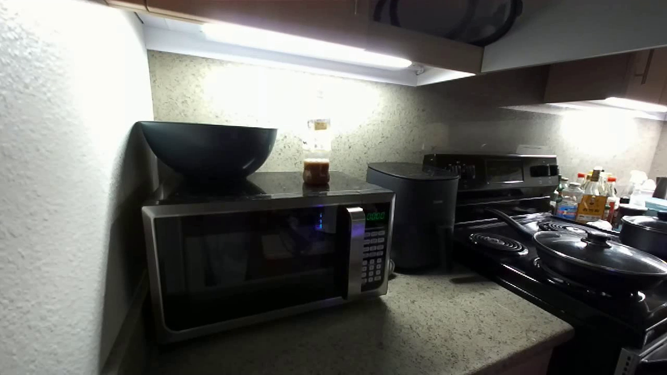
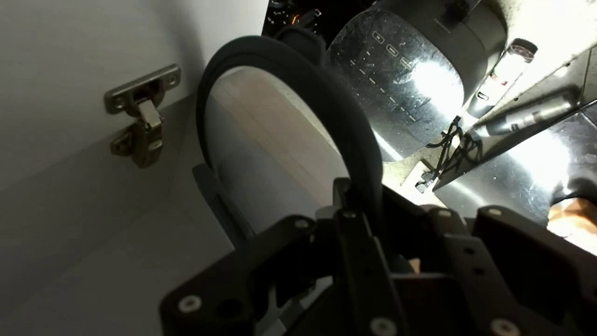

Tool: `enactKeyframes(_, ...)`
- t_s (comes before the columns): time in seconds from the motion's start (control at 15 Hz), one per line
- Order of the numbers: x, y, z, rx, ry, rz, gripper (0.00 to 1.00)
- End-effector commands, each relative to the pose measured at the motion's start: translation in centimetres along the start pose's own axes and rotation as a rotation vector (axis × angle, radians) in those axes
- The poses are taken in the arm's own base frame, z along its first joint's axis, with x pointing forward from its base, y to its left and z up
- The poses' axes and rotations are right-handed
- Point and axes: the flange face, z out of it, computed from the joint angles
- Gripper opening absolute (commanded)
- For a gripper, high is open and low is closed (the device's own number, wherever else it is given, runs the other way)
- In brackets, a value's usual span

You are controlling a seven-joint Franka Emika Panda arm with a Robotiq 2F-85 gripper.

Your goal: Remove the lid from the upper cabinet.

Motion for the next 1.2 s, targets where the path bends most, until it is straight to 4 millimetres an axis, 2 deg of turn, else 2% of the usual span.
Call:
enactKeyframes(0.0, -0.1, 0.0, -0.1, 0.001, -0.002, 0.009, 0.11)
enactKeyframes(0.07, -0.1, 0.0, 0.0, 0.003, -0.004, 0.012, 0.06)
enactKeyframes(0.2, 1.5, 1.3, -0.3, -0.086, 0.033, 0.034, 0.06)
enactKeyframes(0.27, 2.6, 2.1, -1.2, -0.137, 0.088, 0.077, 0.06)
enactKeyframes(0.53, 4.4, 3.9, -2.5, -0.257, 0.21, 0.192, 0.06)
enactKeyframes(0.67, 4.7, 4.1, -2.1, -0.266, 0.22, 0.241, 0.06)
enactKeyframes(0.8, 4.7, 3.4, -2.1, -0.235, 0.2, 0.232, 0.06)
enactKeyframes(0.87, 4.5, 3.2, -3.0, -0.227, 0.214, 0.221, 0.06)
enactKeyframes(0.93, 4.1, 4.1, -5.5, -0.317, 0.292, 0.294, 0.06)
enactKeyframes(1.0, 3.5, 4.5, -6.9, -0.323, 0.318, 0.325, 0.06)
enactKeyframes(1.13, 2.9, 5.2, -9.1, -0.368, 0.368, 0.411, 0.06)
